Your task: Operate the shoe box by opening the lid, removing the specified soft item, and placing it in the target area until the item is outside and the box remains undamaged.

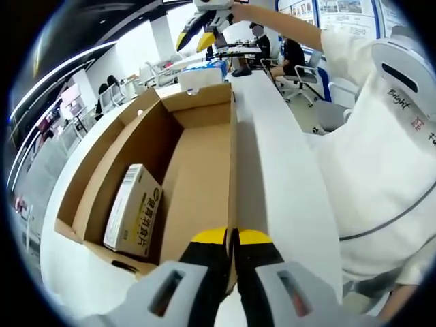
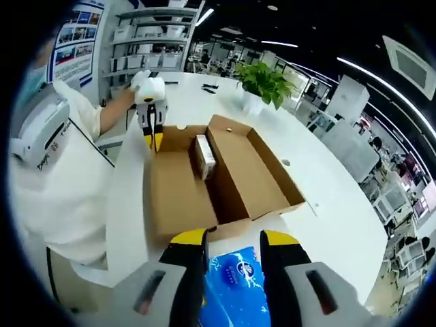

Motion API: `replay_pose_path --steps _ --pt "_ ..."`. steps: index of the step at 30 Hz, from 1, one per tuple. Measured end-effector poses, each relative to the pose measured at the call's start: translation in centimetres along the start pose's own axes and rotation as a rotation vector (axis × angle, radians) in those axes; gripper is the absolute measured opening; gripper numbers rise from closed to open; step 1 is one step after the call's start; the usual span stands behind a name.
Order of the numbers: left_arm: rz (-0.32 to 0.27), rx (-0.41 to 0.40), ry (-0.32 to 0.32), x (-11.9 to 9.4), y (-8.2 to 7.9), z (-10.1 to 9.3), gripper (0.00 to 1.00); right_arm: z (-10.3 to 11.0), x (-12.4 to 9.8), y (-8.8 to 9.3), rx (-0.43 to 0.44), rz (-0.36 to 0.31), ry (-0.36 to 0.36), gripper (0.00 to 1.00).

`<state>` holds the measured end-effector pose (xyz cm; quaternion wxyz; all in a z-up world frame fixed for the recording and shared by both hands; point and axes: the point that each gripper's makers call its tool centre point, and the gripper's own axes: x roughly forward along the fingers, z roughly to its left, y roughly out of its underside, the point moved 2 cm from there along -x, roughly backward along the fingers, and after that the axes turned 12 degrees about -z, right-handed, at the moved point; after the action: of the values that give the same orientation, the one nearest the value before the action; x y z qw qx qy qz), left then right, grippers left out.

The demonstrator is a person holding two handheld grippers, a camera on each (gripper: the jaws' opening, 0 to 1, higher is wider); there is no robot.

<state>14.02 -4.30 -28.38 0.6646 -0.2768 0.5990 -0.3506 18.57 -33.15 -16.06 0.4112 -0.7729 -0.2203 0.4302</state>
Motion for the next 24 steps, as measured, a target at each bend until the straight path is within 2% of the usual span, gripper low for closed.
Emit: replay_pose_path --steps 1,4,6,7,8,11,12,13,15,16,17,18,20,23,24 --pt "0.000 0.001 0.000 0.0 0.0 0.0 0.02 0.1 0.2 -0.1 0.008 -0.008 0.010 0.28" --pt "-0.002 0.001 -0.001 0.0 0.0 0.0 0.02 0.5 0.9 -1.4 0.082 -0.113 0.038 0.23" --pt "-0.002 0.001 -0.001 0.0 0.0 0.0 0.02 0.6 1.2 -2.3 0.127 -0.174 0.044 0.24" --pt "-0.001 0.001 0.000 0.0 0.0 0.0 0.02 0.4 1.2 -2.6 0.124 -0.193 0.057 0.25" --pt "-0.001 0.002 -0.001 0.0 0.0 0.0 0.02 -0.1 1.2 -3.4 0.143 -0.255 0.098 0.24" --pt "-0.002 0.004 0.002 0.0 0.0 0.0 0.02 -0.3 1.1 -4.0 0.235 -0.313 0.115 0.28" --pt "-0.002 0.003 0.002 0.0 0.0 0.0 0.02 -0.2 1.1 -4.6 0.272 -0.359 0.101 0.30" --pt "-0.002 0.003 0.002 0.0 0.0 0.0 0.02 0.0 0.9 -5.0 0.366 -0.399 0.075 0.33" --pt "-0.002 0.004 0.002 0.0 0.0 0.0 0.02 -0.2 0.6 -5.6 0.472 -0.450 0.062 0.36" --pt "-0.002 0.004 0.002 0.0 0.0 0.0 0.02 -0.2 0.6 -5.7 0.487 -0.467 0.058 0.36" --pt "-0.003 0.004 0.001 0.0 0.0 0.0 0.02 -0.8 0.3 -5.9 0.484 -0.500 0.089 0.36" --pt "-0.003 0.005 0.001 0.0 0.0 0.0 0.02 -0.8 0.3 -5.7 0.470 -0.492 0.090 0.36" --pt "-0.003 0.004 0.001 0.0 0.0 0.0 0.02 -0.7 0.3 -5.7 0.499 -0.503 0.087 0.38" --pt "-0.003 0.005 0.000 0.0 0.0 0.0 0.03 -0.5 0.6 -5.7 0.458 -0.507 0.125 0.39" --pt "-0.003 0.005 0.000 0.0 0.0 0.0 0.03 -0.6 0.7 -5.6 0.398 -0.505 0.144 0.41"
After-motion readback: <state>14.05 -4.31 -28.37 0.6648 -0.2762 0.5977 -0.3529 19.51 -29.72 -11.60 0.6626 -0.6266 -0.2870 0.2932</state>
